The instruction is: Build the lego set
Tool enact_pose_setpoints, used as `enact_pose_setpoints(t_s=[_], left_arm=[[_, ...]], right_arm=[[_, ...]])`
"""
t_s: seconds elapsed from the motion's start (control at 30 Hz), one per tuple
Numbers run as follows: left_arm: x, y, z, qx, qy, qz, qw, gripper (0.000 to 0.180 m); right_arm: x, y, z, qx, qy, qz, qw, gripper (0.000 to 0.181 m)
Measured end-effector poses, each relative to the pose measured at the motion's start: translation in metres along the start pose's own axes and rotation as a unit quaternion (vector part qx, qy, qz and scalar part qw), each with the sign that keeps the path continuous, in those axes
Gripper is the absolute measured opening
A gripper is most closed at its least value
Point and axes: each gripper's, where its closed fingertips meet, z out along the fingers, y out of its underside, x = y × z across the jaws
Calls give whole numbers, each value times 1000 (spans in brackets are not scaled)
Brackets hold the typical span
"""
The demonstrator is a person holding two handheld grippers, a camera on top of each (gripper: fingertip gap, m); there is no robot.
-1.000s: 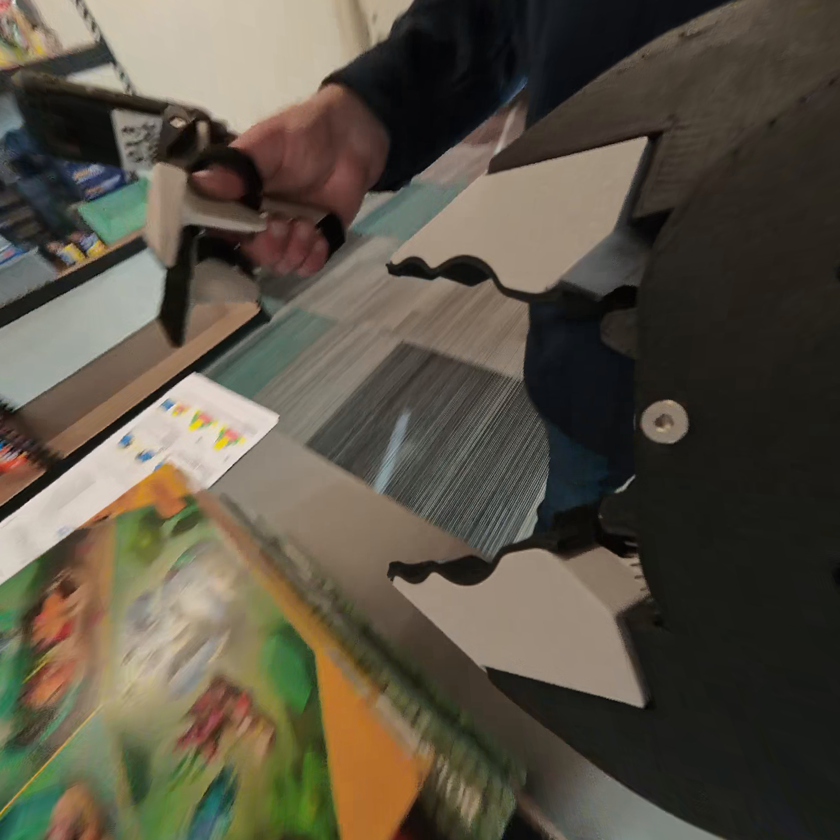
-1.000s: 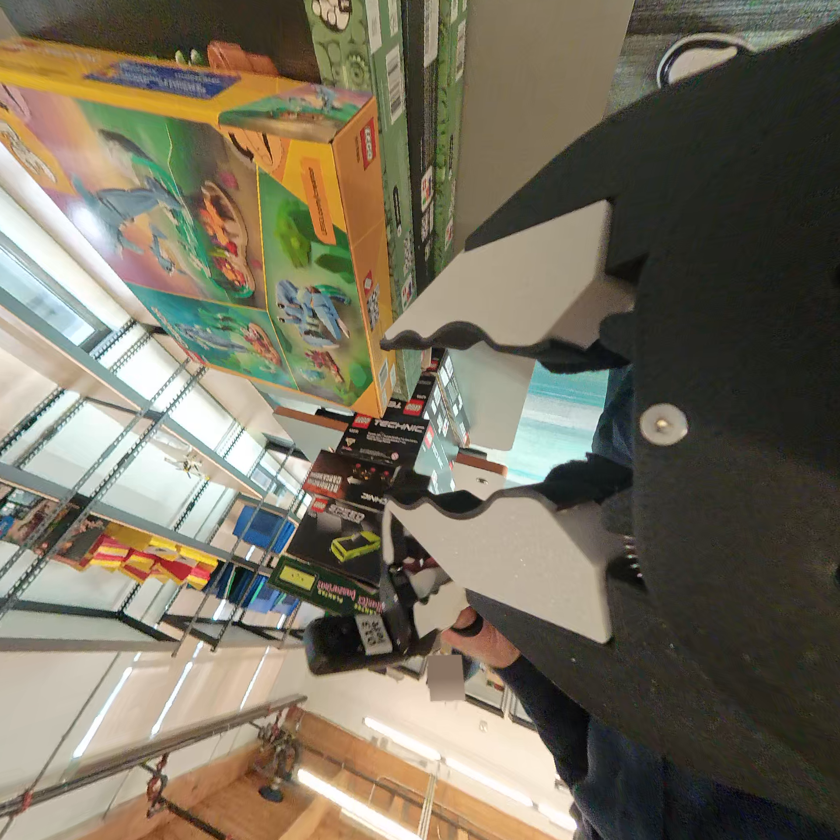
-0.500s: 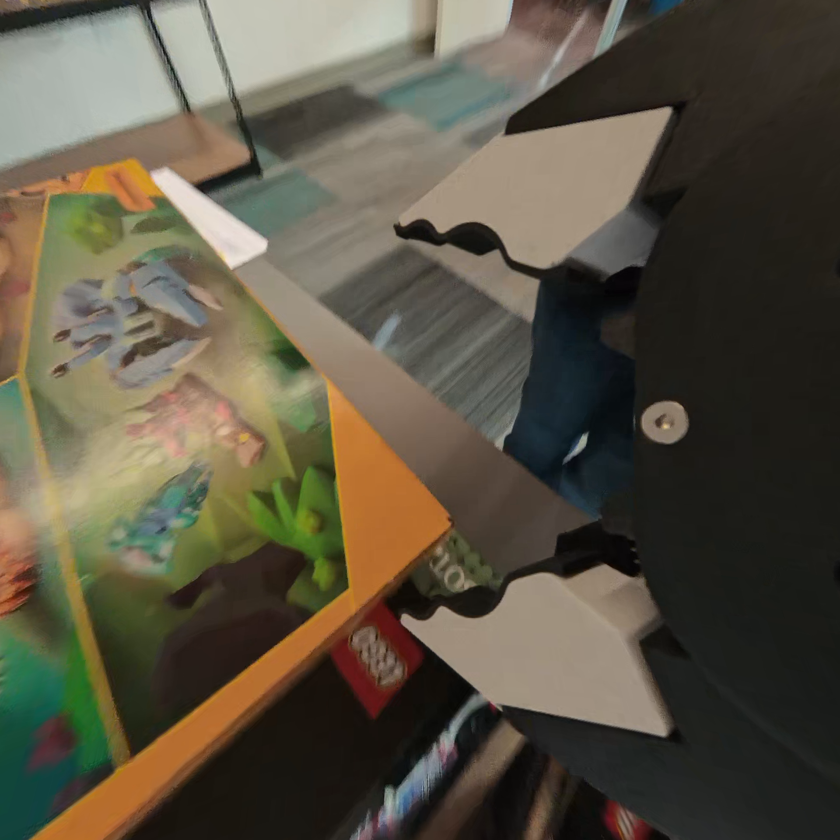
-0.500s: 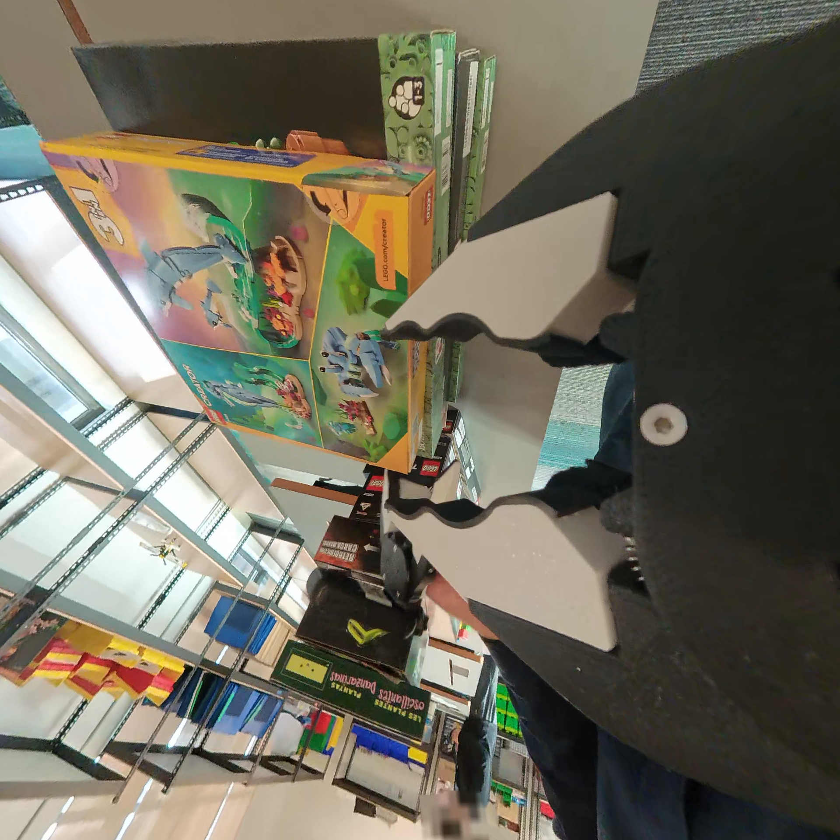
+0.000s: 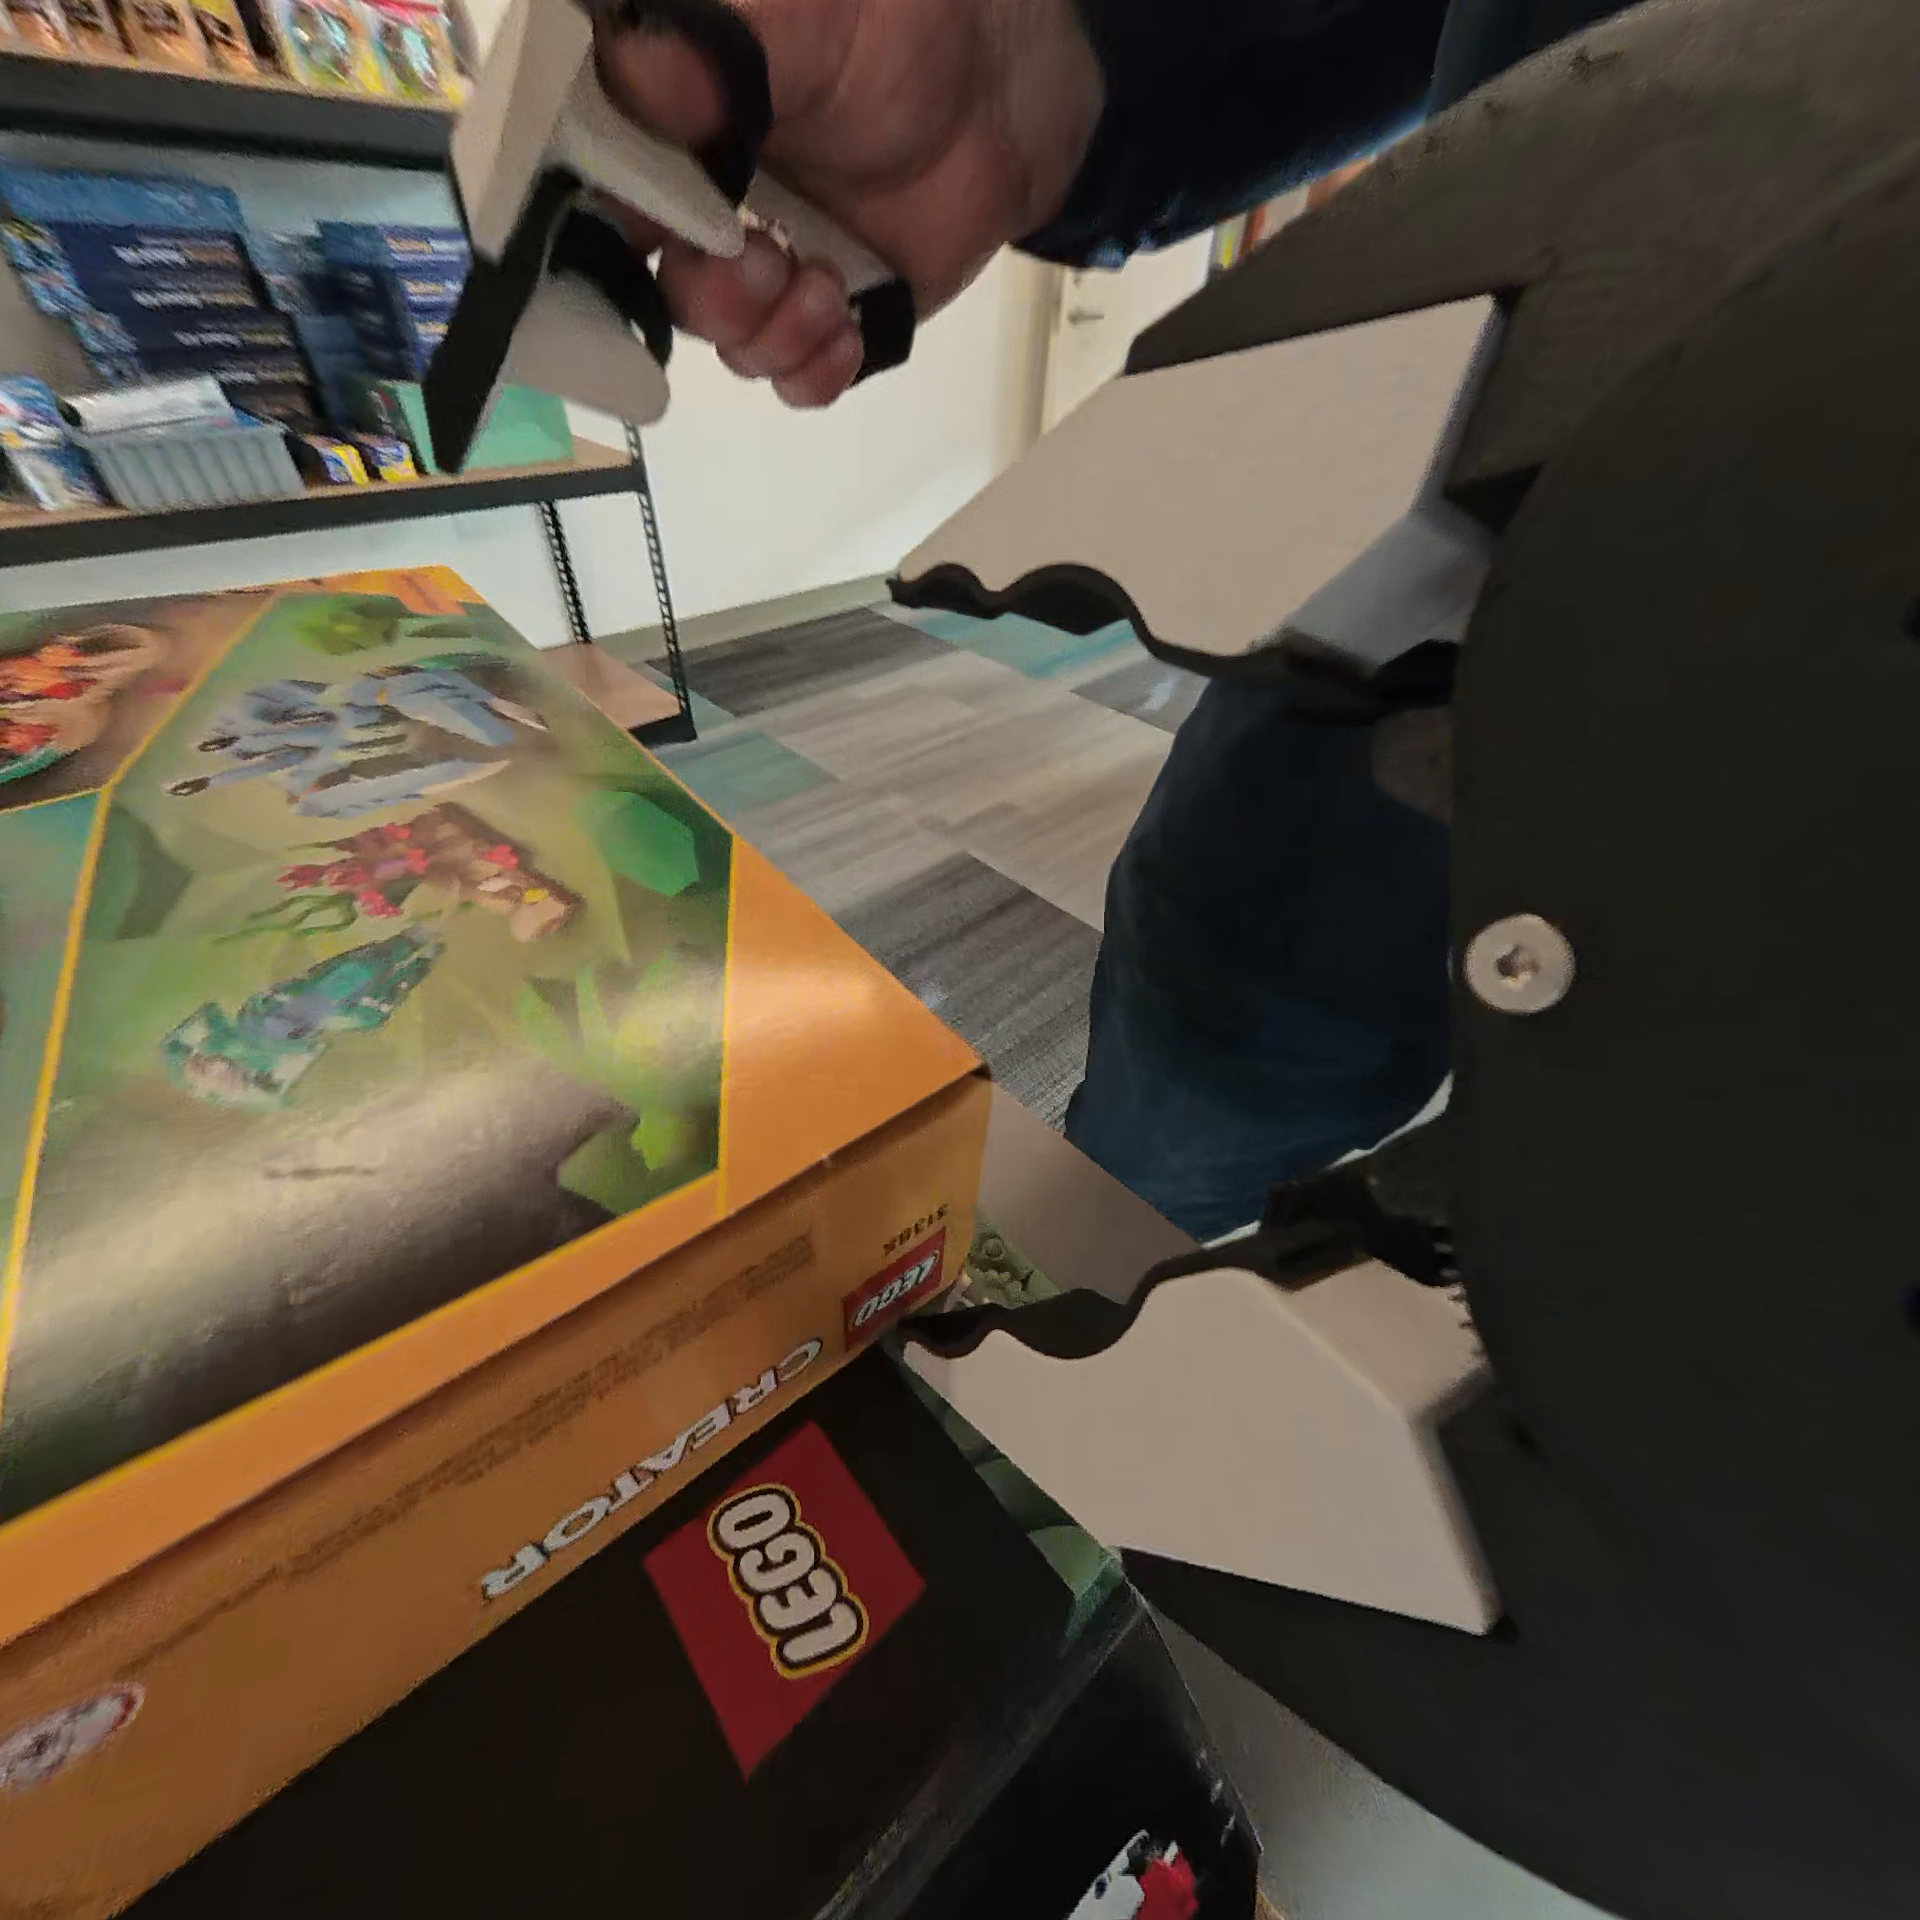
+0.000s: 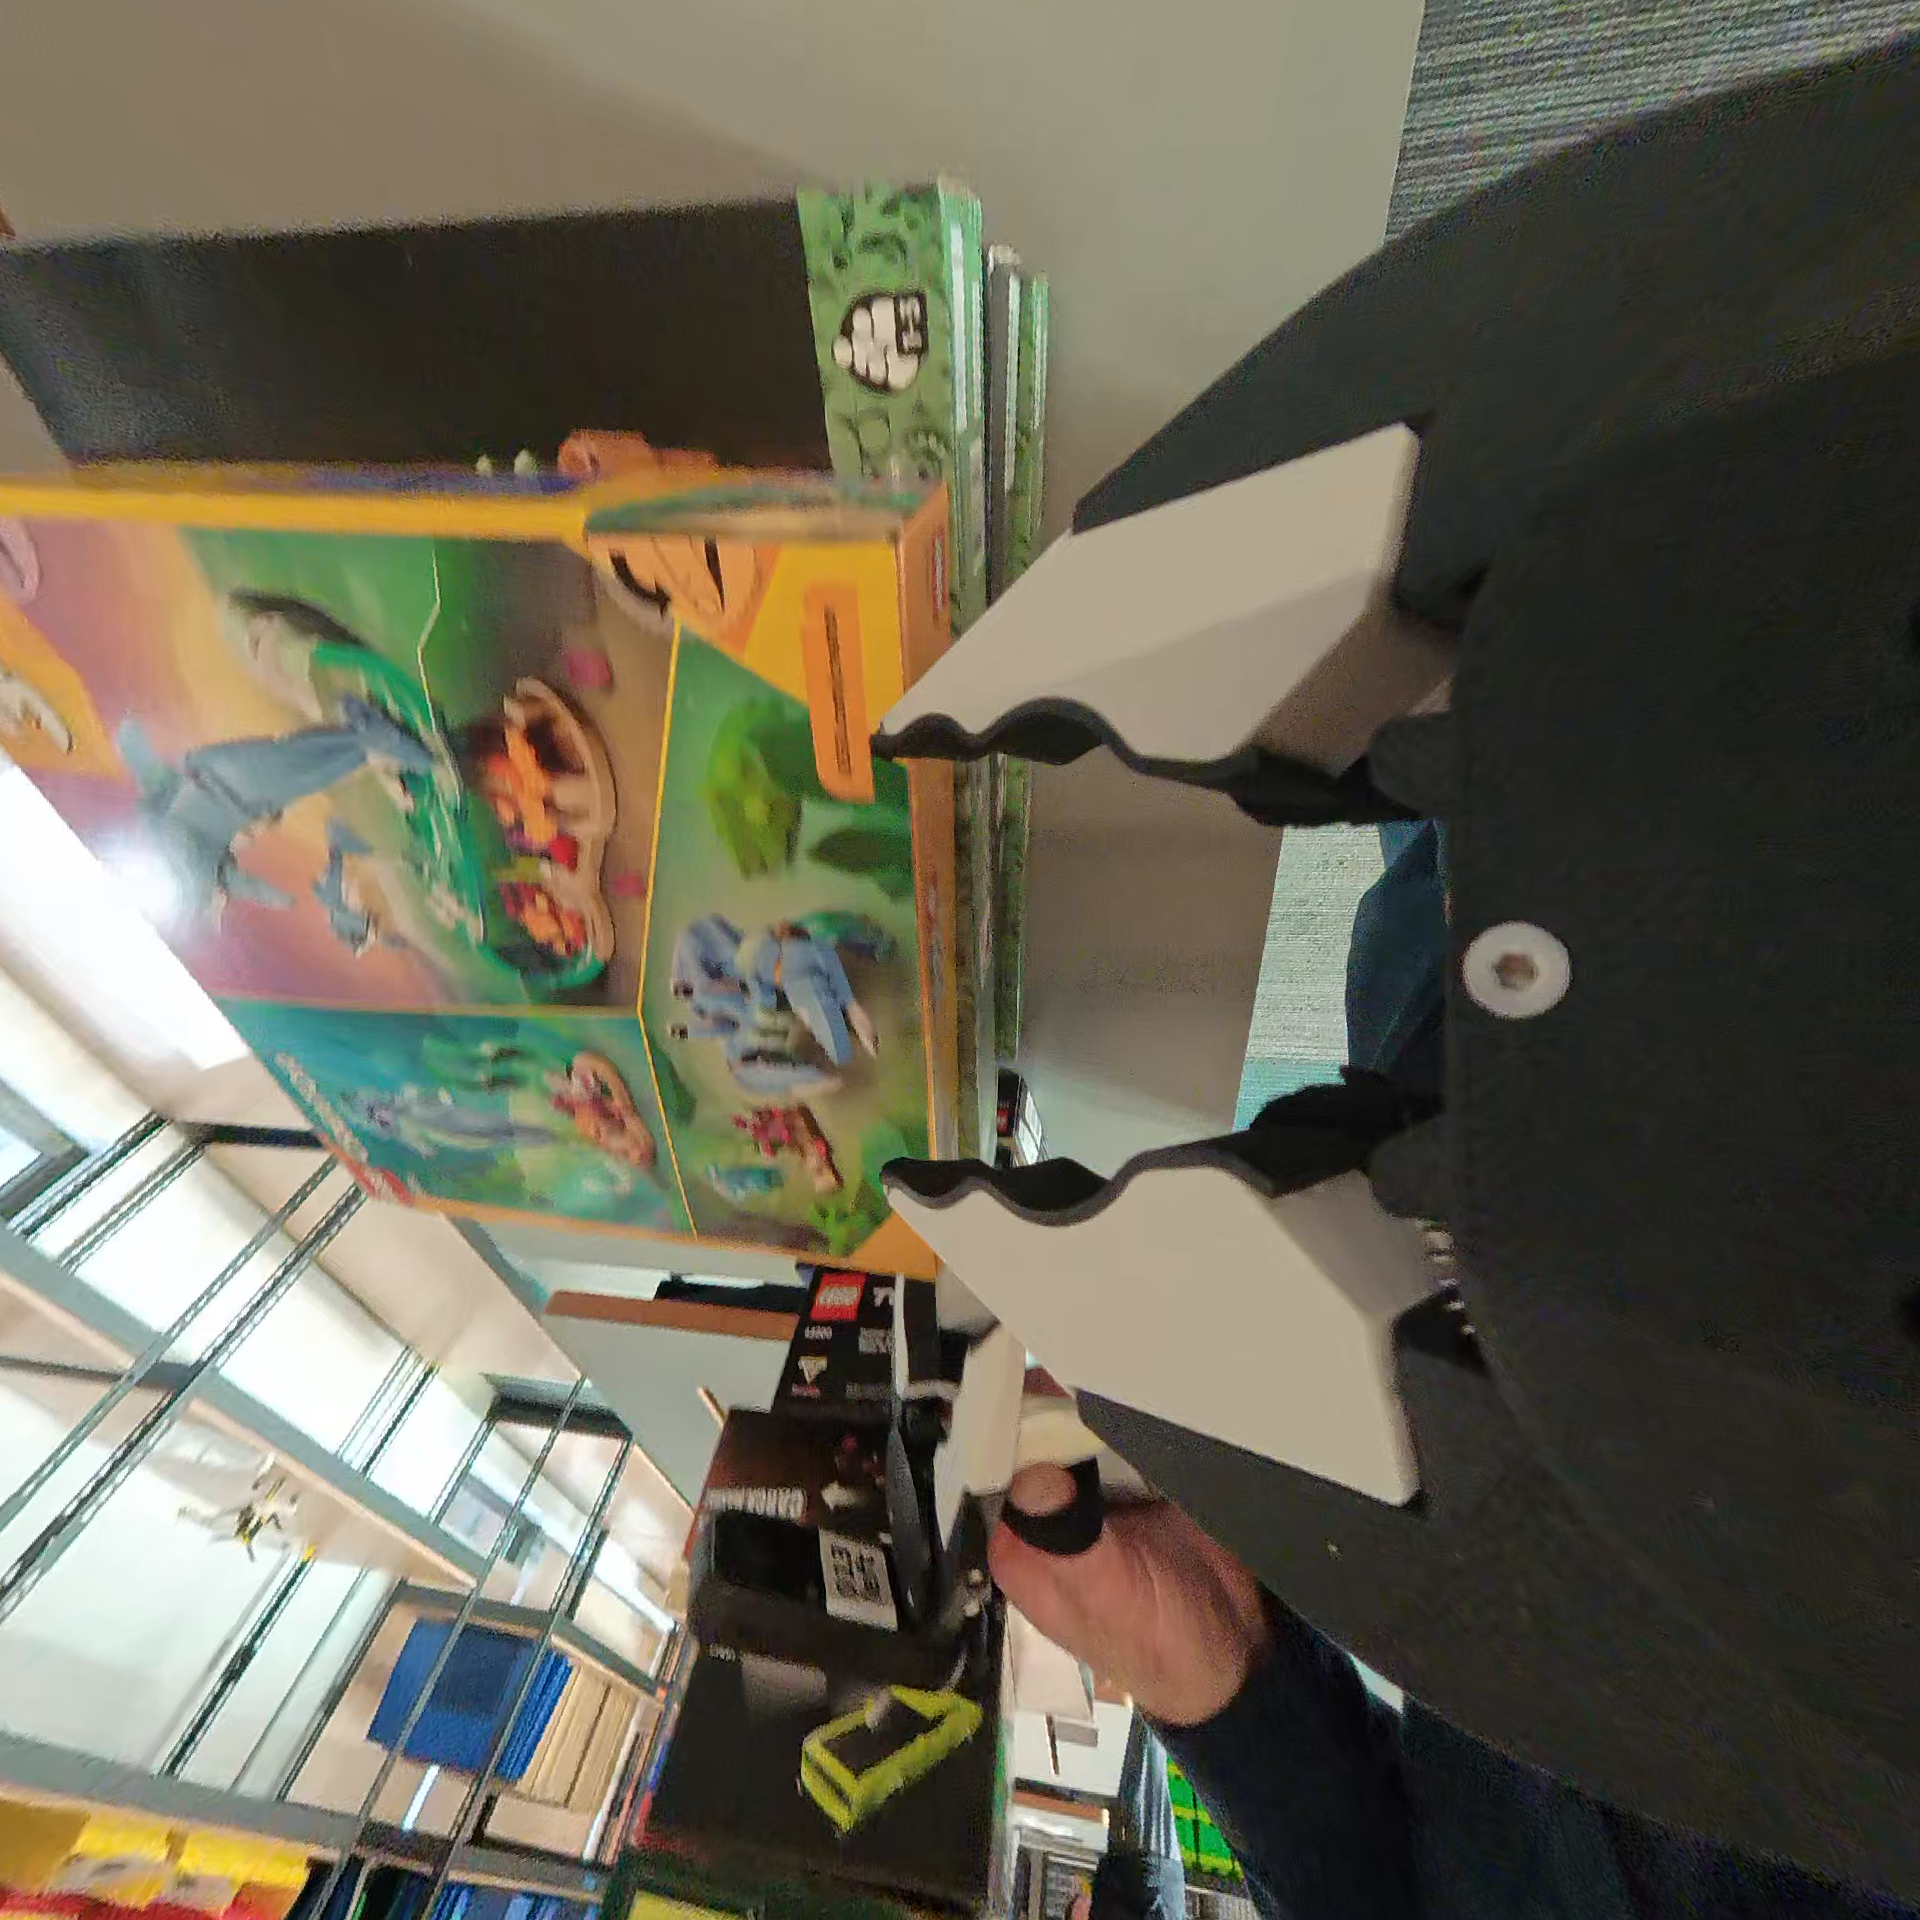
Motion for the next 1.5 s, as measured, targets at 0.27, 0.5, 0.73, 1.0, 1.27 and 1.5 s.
enact_pose_setpoints(t_s=[0.27,0.5,0.73,1.0,1.27,1.5], left_arm=[[-11,-15,-1,37,15,-92,995,105],[-8,-29,17,72,-28,-119,990,102],[-10,-38,26,109,-57,-148,981,97],[3,-27,39,86,-117,-112,983,108],[30,17,45,57,-57,-151,985,97],[13,25,40,124,-6,-224,967,122]], right_arm=[[42,-22,35,-53,-76,0,996,40],[83,-68,34,-75,-63,-73,993,74],[103,-27,60,-208,-92,-86,970,85],[109,-15,38,-242,-109,-95,960,79],[122,13,-7,-279,-156,-41,947,70],[142,-2,-5,-229,-176,35,957,80]])
